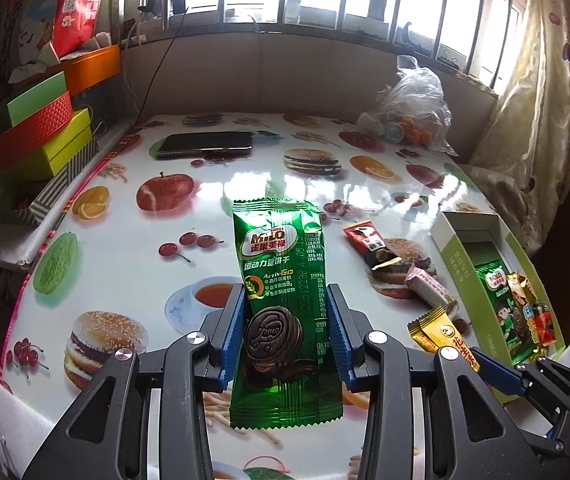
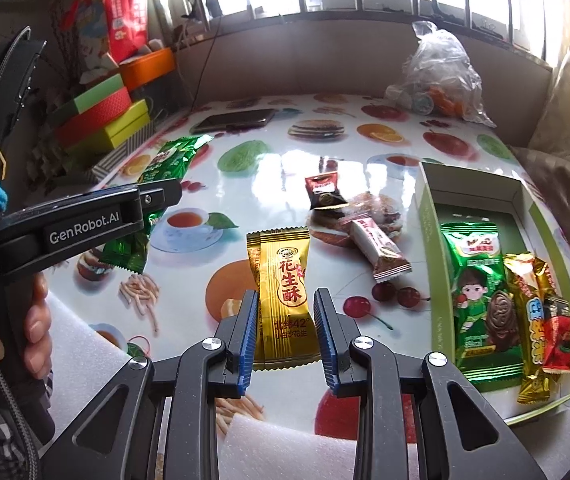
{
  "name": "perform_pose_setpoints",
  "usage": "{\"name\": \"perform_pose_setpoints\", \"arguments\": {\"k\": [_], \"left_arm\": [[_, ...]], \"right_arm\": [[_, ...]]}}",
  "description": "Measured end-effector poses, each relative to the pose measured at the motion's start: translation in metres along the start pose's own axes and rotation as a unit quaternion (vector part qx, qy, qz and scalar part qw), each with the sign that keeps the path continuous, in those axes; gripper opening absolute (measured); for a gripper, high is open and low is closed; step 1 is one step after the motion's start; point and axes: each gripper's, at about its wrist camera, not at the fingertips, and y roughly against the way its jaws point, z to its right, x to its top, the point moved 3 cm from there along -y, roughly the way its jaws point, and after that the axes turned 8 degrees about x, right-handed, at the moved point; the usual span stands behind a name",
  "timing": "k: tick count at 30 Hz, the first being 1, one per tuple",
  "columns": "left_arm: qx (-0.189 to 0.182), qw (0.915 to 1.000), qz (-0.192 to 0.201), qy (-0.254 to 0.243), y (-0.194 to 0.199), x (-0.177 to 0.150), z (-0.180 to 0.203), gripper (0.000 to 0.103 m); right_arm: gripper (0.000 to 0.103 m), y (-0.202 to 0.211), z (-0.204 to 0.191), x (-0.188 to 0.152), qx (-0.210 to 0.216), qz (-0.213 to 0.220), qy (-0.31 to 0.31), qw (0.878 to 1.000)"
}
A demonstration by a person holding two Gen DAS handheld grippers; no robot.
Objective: Organize snacks
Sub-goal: 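Lift and carry both held snacks over the green box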
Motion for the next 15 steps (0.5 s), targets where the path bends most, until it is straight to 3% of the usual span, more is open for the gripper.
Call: {"name": "perform_pose_setpoints", "arguments": {"k": [15], "left_arm": [[-0.046, 0.9984, 0.006, -0.033, 0.014, 0.007, 0.047, 0.04]], "right_arm": [[0.027, 0.031, 0.024, -0.003, -0.027, 0.026, -0.029, 0.999]]}}
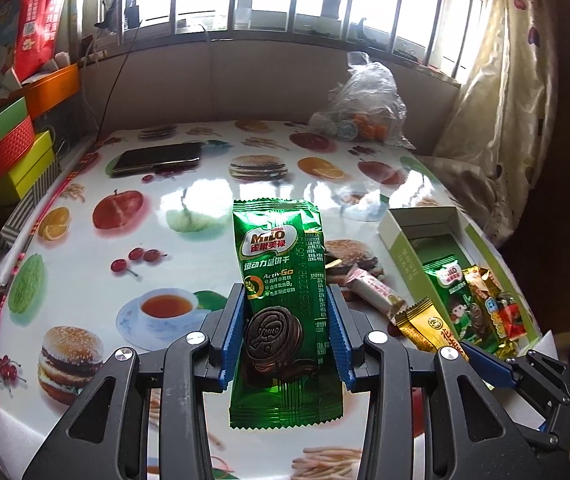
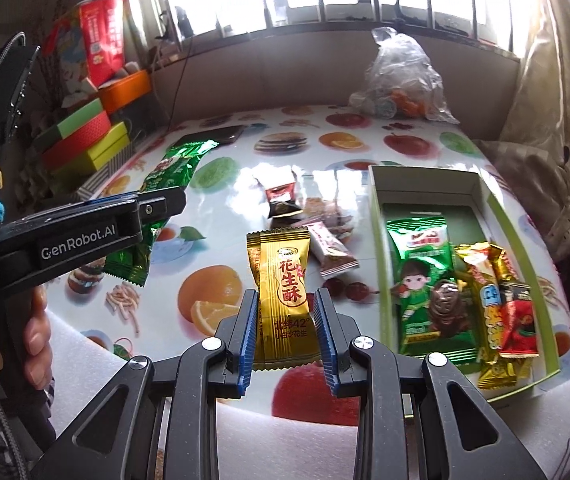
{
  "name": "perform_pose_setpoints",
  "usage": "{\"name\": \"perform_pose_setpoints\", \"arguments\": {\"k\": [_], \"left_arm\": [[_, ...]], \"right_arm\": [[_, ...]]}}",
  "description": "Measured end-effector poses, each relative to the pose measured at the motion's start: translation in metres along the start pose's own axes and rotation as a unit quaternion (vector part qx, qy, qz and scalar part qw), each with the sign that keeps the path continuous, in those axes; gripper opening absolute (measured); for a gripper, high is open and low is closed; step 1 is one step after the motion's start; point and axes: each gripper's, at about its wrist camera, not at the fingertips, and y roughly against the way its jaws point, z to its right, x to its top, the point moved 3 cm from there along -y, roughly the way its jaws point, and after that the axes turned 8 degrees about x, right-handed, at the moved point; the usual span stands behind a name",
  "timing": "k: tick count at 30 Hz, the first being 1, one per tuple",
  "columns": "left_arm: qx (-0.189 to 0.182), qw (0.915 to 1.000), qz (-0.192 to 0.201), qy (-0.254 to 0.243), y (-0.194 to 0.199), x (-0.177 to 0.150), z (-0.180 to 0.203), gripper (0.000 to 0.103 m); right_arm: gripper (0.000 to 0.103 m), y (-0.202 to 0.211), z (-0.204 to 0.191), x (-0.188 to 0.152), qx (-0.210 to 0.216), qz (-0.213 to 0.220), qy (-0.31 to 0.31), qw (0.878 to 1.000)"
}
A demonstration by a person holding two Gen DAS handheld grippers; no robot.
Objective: Organize snacks
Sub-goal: 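Lift and carry both held snacks over the green box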
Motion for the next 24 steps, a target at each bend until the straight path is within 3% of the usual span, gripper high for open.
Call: {"name": "perform_pose_setpoints", "arguments": {"k": [24], "left_arm": [[-0.085, 0.9954, -0.002, -0.044, -0.004, 0.018, 0.083, 0.04]], "right_arm": [[0.027, 0.04, 0.059, 0.002, -0.059, 0.038, -0.055, 0.996]]}}
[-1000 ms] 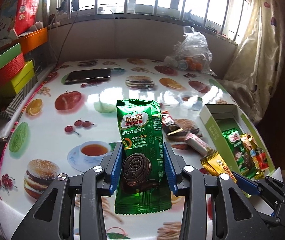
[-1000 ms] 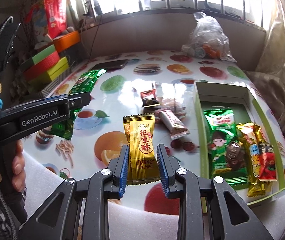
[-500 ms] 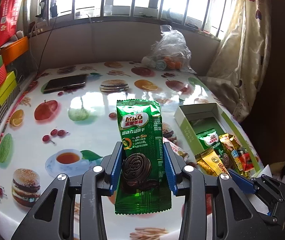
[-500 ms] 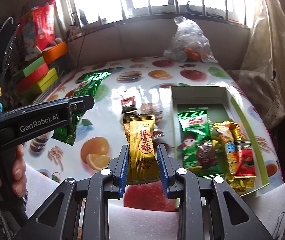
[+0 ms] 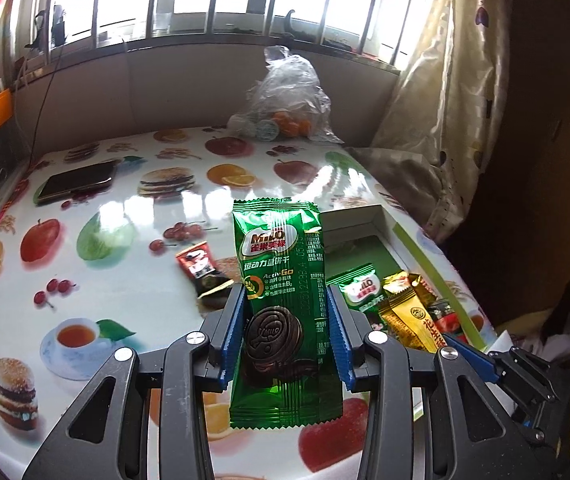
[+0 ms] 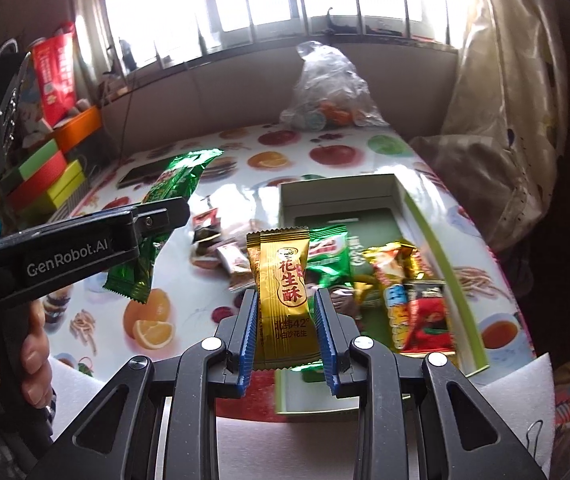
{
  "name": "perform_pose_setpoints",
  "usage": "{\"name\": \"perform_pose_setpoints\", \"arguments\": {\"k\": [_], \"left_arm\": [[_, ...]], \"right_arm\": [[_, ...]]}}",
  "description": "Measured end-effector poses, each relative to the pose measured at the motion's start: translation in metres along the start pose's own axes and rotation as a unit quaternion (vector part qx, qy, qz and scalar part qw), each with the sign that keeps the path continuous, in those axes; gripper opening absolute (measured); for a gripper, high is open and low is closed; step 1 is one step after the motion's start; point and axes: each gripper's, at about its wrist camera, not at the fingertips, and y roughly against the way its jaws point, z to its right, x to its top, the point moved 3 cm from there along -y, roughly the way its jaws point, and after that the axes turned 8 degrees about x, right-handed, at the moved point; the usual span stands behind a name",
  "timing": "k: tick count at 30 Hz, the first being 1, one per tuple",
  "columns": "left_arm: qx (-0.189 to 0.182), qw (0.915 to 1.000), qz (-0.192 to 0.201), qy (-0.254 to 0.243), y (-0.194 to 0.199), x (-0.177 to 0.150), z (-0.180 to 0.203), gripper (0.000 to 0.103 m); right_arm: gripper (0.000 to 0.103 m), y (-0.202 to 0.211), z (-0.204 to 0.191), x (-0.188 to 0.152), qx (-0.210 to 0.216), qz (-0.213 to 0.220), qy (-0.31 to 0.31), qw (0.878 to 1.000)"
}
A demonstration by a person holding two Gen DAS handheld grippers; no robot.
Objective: Organize snacks
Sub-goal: 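Lift and carry both held snacks over the green box, then lower both snacks into the box and open both grippers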
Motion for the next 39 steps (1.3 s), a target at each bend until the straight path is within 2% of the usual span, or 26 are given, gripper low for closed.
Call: {"name": "perform_pose_setpoints", "arguments": {"k": [18, 28, 39], "left_arm": [[-0.054, 0.998, -0.03, -0.011, -0.03, 0.01, 0.042, 0.04], [-0.078, 0.9947, -0.067, -0.006, -0.059, 0.011, 0.062, 0.04], [-0.08, 0.9924, -0.093, -0.013, -0.079, 0.001, 0.074, 0.04]], "right_arm": [[0.027, 0.001, 0.051, 0.004, -0.05, 0.006, -0.04, 0.998], [0.027, -0.016, 0.074, 0.004, -0.078, -0.012, -0.051, 0.996], [0.027, -0.026, 0.083, 0.005, -0.105, -0.014, -0.04, 0.994]]}}
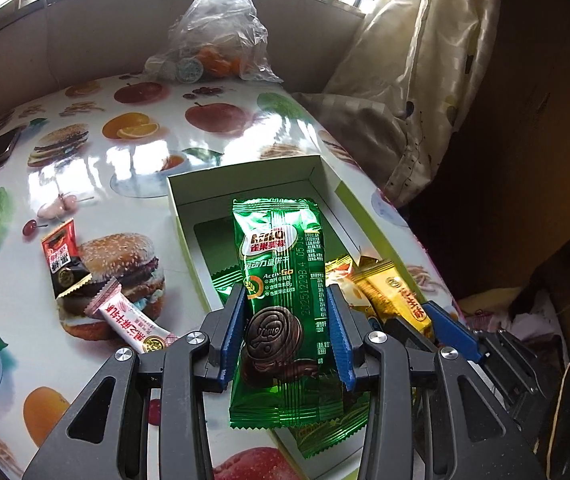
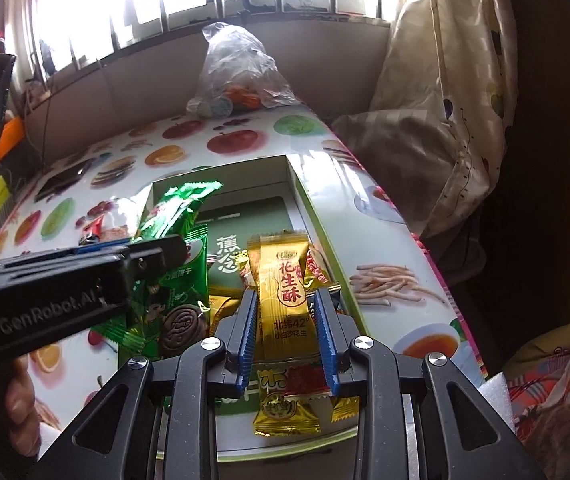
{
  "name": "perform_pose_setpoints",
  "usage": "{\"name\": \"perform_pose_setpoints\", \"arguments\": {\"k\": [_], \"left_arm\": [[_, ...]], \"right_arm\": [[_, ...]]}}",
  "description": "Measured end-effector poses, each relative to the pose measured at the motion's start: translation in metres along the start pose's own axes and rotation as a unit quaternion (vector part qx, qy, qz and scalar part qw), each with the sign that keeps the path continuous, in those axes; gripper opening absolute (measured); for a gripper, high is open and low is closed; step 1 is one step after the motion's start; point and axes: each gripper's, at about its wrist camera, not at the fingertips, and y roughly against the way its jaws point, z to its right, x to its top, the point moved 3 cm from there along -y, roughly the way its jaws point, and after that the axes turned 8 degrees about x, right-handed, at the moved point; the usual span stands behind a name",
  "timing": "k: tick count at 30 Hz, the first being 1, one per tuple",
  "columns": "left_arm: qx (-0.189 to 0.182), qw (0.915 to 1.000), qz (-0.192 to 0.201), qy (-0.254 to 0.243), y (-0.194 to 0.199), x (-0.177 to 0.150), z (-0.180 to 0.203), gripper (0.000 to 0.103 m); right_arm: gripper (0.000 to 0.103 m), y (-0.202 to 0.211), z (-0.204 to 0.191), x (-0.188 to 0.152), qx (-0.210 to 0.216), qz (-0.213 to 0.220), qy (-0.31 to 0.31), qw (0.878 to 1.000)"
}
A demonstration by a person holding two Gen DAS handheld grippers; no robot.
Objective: Organize snacks
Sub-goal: 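Lower both snacks into the box and open both grippers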
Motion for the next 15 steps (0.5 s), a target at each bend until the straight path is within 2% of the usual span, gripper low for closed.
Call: {"name": "perform_pose_setpoints", "arguments": {"k": [15], "left_arm": [[0.0, 1.0, -0.008, 0.001, -0.0076, -0.0004, 0.0016, 0.041]], "right_arm": [[0.028, -0.0031, 0.0005, 0.0007, -0.011, 0.012, 0.023, 1.0]]}}
